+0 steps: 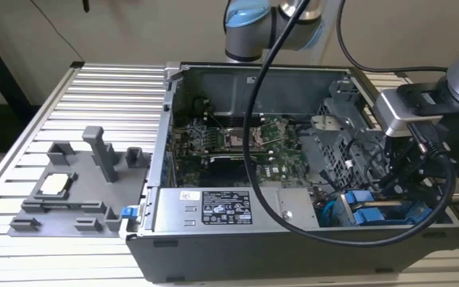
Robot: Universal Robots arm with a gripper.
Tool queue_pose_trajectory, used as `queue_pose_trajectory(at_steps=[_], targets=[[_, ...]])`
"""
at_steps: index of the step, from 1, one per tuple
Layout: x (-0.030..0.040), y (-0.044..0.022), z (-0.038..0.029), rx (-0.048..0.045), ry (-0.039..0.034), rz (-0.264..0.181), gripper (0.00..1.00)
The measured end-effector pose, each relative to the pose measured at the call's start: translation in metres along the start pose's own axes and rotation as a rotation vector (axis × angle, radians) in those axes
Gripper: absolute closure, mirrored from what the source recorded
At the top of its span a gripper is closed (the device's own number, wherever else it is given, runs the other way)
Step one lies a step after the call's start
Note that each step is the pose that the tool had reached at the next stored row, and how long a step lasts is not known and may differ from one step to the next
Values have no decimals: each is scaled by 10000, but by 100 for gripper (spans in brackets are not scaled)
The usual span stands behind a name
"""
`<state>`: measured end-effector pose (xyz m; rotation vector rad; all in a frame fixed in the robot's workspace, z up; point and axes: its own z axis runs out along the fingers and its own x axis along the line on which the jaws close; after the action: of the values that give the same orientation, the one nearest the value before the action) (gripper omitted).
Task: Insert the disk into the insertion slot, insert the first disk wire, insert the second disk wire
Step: 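Insert the second disk wire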
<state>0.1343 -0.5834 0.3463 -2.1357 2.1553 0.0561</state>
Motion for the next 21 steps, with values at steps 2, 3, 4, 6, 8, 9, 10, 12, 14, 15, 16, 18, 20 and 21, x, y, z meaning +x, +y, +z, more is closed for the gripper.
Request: queue_pose_trajectory(at_steps=[2,3,4,6,8,9,10,12,14,15,16,18,20,21], targets=[[-18,-1,6,0,-1,-2,84],[-28,-1,9,0,-2,-2,84],[-37,-1,12,0,0,-2,84],[-42,0,20,0,-3,-1,84],[-44,-2,27,0,-2,-2,84],[-44,-3,30,0,-1,-1,84],[-44,-5,34,0,0,-2,84],[-43,-8,41,0,-1,-1,84],[-43,-9,47,0,-1,2,84],[-42,-10,51,1,-2,3,84],[-42,-10,53,0,-1,5,84],[-41,-14,58,0,1,9,84],[-41,-19,63,0,0,10,84],[-41,-22,65,-1,0,11,84]])
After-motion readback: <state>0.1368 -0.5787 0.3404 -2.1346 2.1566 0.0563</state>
